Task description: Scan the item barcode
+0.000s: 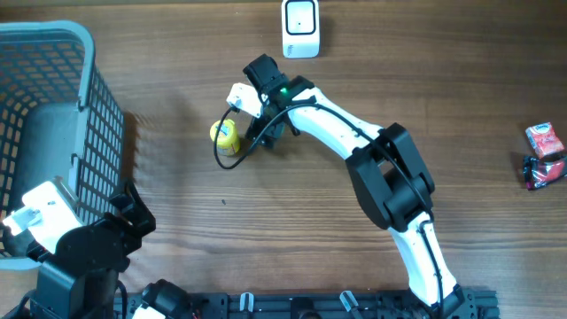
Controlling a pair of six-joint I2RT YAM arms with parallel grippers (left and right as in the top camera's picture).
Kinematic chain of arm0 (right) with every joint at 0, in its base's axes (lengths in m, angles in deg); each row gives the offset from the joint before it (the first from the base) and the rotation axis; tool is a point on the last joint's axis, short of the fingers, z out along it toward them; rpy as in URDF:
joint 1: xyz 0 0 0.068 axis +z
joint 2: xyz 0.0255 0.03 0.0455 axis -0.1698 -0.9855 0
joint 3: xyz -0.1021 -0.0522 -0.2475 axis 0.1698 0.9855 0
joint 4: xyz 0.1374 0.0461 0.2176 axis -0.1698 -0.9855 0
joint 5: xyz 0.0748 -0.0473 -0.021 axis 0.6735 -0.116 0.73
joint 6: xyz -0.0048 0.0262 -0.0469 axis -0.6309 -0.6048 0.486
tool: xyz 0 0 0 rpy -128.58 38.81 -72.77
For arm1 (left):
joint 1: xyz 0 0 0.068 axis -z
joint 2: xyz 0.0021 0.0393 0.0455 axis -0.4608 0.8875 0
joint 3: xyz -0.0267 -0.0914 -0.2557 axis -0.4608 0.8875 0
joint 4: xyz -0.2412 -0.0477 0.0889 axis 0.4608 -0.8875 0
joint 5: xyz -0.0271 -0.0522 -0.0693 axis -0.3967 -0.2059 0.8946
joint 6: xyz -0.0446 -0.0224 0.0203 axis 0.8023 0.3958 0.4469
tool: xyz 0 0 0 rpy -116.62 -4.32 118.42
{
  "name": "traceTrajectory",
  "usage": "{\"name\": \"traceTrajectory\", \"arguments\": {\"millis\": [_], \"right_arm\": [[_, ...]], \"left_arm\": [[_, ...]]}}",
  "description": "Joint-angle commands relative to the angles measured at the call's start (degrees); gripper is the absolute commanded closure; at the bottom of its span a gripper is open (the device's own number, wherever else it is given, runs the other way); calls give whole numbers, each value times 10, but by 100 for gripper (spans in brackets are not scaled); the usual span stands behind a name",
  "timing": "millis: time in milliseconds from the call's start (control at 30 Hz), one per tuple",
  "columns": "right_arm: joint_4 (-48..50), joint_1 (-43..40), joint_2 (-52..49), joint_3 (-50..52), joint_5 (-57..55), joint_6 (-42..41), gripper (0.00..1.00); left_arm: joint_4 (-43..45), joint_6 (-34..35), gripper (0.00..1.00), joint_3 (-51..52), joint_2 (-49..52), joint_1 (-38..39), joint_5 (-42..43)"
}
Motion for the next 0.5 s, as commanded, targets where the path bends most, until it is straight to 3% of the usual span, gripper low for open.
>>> {"name": "traceTrajectory", "arguments": {"millis": [0, 233, 467], "right_arm": [[-44, -16, -16, -3, -2, -67, 8], [-55, -16, -16, -3, 47, -89, 19], [-2, -16, -16, -3, 47, -130, 21]], "left_arm": [[0, 0, 0, 2, 0, 2, -6], [-5, 0, 0, 2, 0, 2, -6], [-16, 0, 0, 2, 0, 2, -6]]}}
